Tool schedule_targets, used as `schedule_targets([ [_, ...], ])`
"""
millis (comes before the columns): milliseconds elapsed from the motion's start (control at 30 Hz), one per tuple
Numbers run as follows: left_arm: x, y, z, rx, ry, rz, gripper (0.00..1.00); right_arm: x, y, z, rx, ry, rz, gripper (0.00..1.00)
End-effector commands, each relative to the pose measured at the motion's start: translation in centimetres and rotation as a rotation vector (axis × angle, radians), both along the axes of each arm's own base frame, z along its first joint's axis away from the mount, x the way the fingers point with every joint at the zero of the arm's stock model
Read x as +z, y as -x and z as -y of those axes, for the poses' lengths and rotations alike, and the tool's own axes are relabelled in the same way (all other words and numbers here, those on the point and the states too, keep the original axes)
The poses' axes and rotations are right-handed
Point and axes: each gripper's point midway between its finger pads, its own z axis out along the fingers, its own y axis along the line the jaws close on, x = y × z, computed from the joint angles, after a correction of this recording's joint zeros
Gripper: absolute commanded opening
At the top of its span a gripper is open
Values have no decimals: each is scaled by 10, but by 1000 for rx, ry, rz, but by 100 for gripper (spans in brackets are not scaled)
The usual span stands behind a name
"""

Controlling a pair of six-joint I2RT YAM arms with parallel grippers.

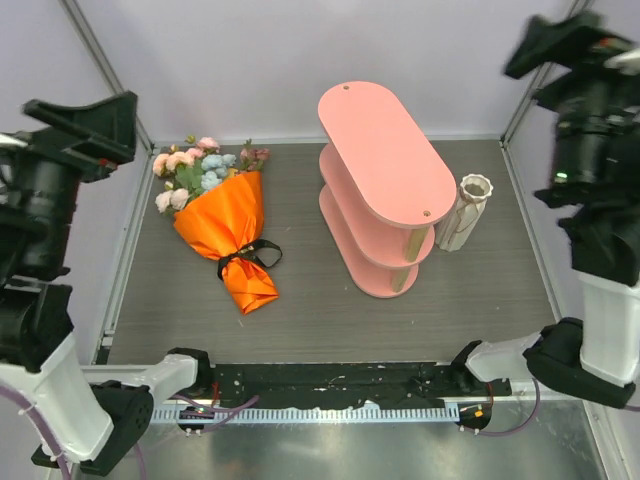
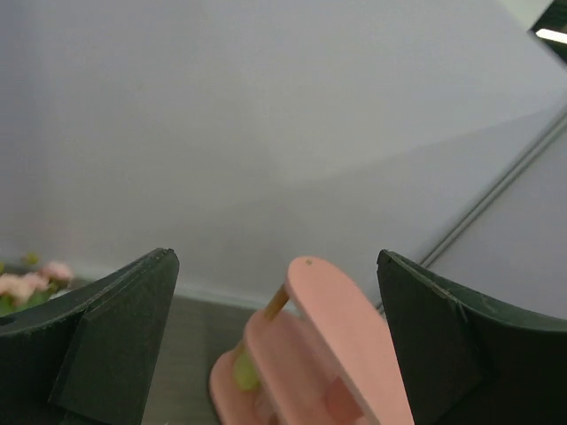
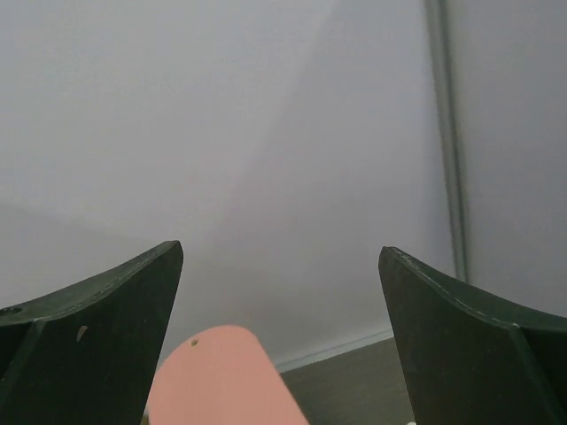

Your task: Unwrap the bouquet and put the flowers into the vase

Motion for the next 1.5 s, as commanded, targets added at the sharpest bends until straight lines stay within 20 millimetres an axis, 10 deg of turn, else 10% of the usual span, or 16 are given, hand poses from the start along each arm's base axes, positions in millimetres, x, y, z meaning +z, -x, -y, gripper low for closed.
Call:
schedule_targets([
  [0, -117, -49, -15, 123, -67, -376, 100, -75, -60, -158, 465, 155, -190, 99],
  [233, -246, -49, -40, 262, -126, -601, 100, -183, -22, -331, 780, 348, -367, 99],
  [367, -322, -37, -63, 393, -184, -861, 100, -269, -3, -382, 870, 420, -524, 99],
  [733, -444, -28, -58, 420, -36, -1141, 99, -454, 22, -423, 1043, 575, -717, 99],
  [967, -486, -59, -20, 172, 136, -1191, 81, -502, -14, -442, 941, 645, -733, 81],
  [1167, -500, -80, -12, 67, 206, -1196, 88, -544, -52, -450, 879, 657, -795, 57],
  [1467, -541, -99, -19, -4, 301, -1269, 70, -573, -42, -467, 1034, 633, -839, 56],
])
